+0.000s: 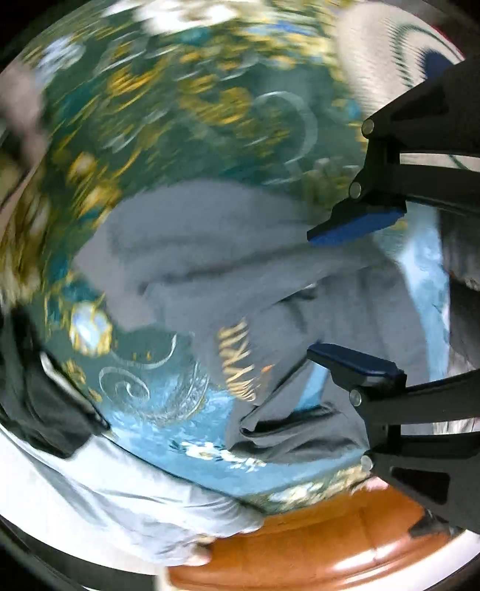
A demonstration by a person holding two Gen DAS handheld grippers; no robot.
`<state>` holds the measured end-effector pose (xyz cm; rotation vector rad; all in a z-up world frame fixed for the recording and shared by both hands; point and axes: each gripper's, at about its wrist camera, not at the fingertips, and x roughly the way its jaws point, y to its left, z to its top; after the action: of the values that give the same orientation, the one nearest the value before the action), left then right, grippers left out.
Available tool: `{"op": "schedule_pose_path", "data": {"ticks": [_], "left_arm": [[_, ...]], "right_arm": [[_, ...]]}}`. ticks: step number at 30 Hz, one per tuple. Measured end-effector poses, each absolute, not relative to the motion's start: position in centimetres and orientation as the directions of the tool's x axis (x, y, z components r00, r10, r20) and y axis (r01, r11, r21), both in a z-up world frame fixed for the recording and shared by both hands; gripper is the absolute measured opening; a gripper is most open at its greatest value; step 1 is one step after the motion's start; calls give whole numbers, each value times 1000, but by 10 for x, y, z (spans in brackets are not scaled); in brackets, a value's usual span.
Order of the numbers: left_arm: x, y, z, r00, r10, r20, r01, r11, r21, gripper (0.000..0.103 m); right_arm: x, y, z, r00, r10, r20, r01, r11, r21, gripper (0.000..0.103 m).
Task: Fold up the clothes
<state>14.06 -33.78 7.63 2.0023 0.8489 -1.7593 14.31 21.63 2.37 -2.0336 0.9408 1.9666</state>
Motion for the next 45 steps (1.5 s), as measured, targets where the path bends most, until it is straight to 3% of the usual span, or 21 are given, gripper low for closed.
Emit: {"op": "schedule_pose_path", "data": {"ticks": [7,11,12,13,15,24,30,35,39,42,45], "left_arm": [[151,-335,87,62,213,-975,604,-786,-133,16],[156,-336,91,72,218,-973,594,-793,-134,16],[156,-337,91,73,220,-973,593,-794,-135,16],[156,-339,91,74,221,-972,592,-794,-136,16],[156,-341,90,76,226,-971,592,-794,-138,16],[143,-358,85,34,283,-958,631,-749,-199,16],[90,-389,136,-163,316,-935,612,-711,-347,16],[21,-412,212,-362,369,-856,497,-701,-512,16],[-20,-416,301,-533,443,-721,299,-698,-650,16],[-22,-409,338,-593,452,-666,154,-748,-645,16],[-15,-402,319,-561,419,-714,127,-809,-574,16]], "right_arm": [[72,213,-10,13,-179,-984,-516,-844,147,57],[74,231,-26,81,-164,-983,-604,-793,83,55],[77,235,-30,87,-177,-980,-628,-774,83,43],[81,236,-31,90,-183,-979,-637,-766,84,22],[91,239,-26,77,-177,-981,-649,-756,85,9],[156,274,49,-201,-211,-957,-801,-527,285,7],[159,281,114,-383,-198,-902,-792,-433,431,7],[127,286,189,-562,-169,-810,-695,-435,573,7],[108,284,266,-730,-149,-667,-538,-478,695,7],[114,276,309,-814,-109,-571,-427,-555,714,7],[130,275,285,-781,-81,-619,-468,-579,667,7]]}}
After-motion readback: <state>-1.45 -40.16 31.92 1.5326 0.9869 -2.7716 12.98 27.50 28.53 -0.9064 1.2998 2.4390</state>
